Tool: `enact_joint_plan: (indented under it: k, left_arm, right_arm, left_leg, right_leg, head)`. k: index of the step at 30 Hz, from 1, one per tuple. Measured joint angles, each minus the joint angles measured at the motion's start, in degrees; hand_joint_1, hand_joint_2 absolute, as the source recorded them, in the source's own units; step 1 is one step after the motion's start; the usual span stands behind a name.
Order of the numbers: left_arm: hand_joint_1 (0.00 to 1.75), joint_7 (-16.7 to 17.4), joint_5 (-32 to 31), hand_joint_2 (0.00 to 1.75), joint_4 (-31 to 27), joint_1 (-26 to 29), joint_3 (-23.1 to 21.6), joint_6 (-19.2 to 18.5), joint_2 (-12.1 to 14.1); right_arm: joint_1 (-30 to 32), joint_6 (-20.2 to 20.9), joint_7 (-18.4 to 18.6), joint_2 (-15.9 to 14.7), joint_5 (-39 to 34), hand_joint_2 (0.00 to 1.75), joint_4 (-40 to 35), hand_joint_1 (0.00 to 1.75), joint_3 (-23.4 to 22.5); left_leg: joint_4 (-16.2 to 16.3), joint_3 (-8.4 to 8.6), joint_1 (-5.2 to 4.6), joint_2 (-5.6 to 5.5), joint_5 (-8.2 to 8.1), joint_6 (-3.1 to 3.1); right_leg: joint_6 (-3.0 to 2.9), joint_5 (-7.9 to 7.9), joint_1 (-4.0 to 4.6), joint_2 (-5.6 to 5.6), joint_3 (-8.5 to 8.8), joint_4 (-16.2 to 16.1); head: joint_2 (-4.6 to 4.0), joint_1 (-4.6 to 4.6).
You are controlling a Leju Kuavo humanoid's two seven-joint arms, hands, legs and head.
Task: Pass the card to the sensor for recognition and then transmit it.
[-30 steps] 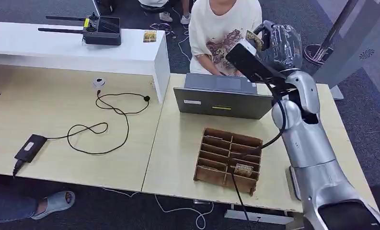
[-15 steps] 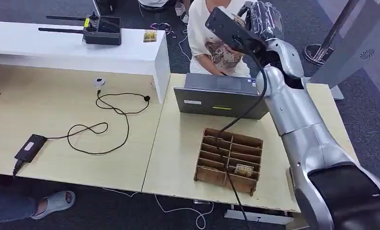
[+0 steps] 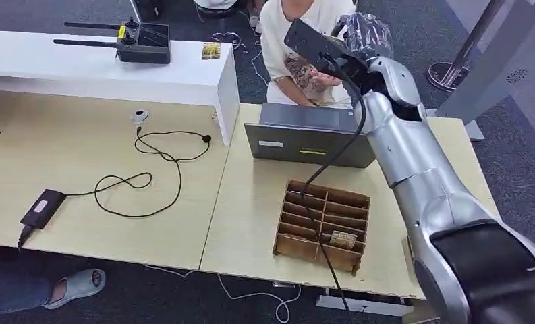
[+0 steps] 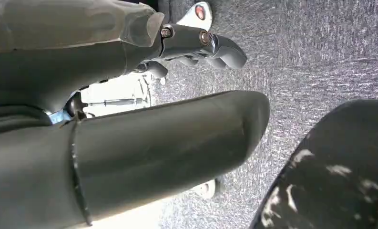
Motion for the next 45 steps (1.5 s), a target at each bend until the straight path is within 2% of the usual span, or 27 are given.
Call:
enact_joint_plan:
  k: [13,15,16,17,18,25,36,41,45]
  left_arm:
    - [0.0,-0.6,0.0,0.0,0.0,0.1,0.0,0.6,0.0]
    - [0.0,-0.6,0.0,0.0,0.0,0.1,0.0,0.7,0.0]
    - [0.0,-0.6,0.0,0.0,0.0,0.1,0.0,0.7,0.0]
    - [0.0,-0.7,0.0,0.0,0.0,0.1,0.0,0.7,0.0]
    - [0.0,-0.7,0.0,0.0,0.0,0.1,0.0,0.7,0.0]
    - [0.0,-0.7,-0.1,0.0,0.0,0.1,0.0,0.6,0.0]
    - [0.0,-0.5,0.0,0.0,0.0,0.1,0.0,0.5,0.0]
    - [0.0,0.0,0.0,0.0,0.0,0.1,0.0,0.7,0.0]
    - [0.0,0.6,0.1,0.0,0.0,0.1,0.0,0.8,0.0]
  right_arm:
    - [0.0,0.2,1.2,-0.9,-0.5,1.75,2.1,1.75,0.0]
    - [0.0,0.2,1.3,-1.0,-0.5,1.75,2.2,1.69,0.0]
    - [0.0,0.2,1.6,-1.0,-0.5,1.75,2.3,1.41,0.0]
    - [0.0,0.1,1.6,-1.1,-0.5,1.75,2.4,0.77,0.0]
    - [0.0,0.1,1.7,-1.3,-0.5,1.75,2.5,0.03,0.0]
    - [0.0,-0.4,1.4,-2.3,-0.9,1.75,2.9,0.0,-0.7]
    - [0.1,-3.2,-2.6,-3.3,-4.1,1.75,2.7,0.0,-4.0]
    - [0.4,-5.4,-7.3,-4.2,-7.3,1.75,1.1,0.0,-6.4]
    - [2.4,-6.2,-13.4,-6.3,-12.2,1.75,-2.7,0.0,-9.3]
  left_leg:
    - [0.0,0.0,0.0,0.01,0.0,0.0]
    - [0.0,0.0,0.0,0.01,0.0,0.0]
    - [0.0,0.0,0.0,0.01,0.0,0.0]
    - [0.0,0.0,0.0,0.01,0.0,0.0]
    - [0.0,0.0,0.0,0.01,0.0,0.0]
    - [0.0,0.0,0.0,0.01,0.0,0.0]
    - [0.0,-0.01,0.0,0.01,0.0,0.0]
    - [0.0,-0.01,0.0,0.01,0.0,0.0]
    - [0.0,-0.01,0.0,-0.01,0.0,0.0]
  right_leg:
    - [0.0,0.0,0.0,0.02,-0.02,0.0]
    - [0.0,0.0,0.0,0.02,-0.02,0.0]
    - [0.0,0.0,0.0,0.02,-0.02,0.0]
    - [0.0,0.0,0.0,0.02,-0.02,0.0]
    - [0.0,0.0,0.0,0.02,-0.02,0.0]
    - [0.0,0.01,0.0,0.03,-0.02,0.0]
    - [0.0,0.01,0.0,0.04,-0.03,0.0]
    - [0.0,0.01,0.0,0.02,-0.04,0.0]
    - [0.0,0.01,0.0,0.01,-0.02,-0.1]
  head:
    - [0.0,0.0]
    - [-0.02,0.0]
    - [-0.02,0.0]
    - [-0.02,0.0]
    - [0.0,0.0]
    - [-0.02,0.0]
    - [-0.02,0.0]
    - [-0.02,0.0]
    - [0.0,0.0]
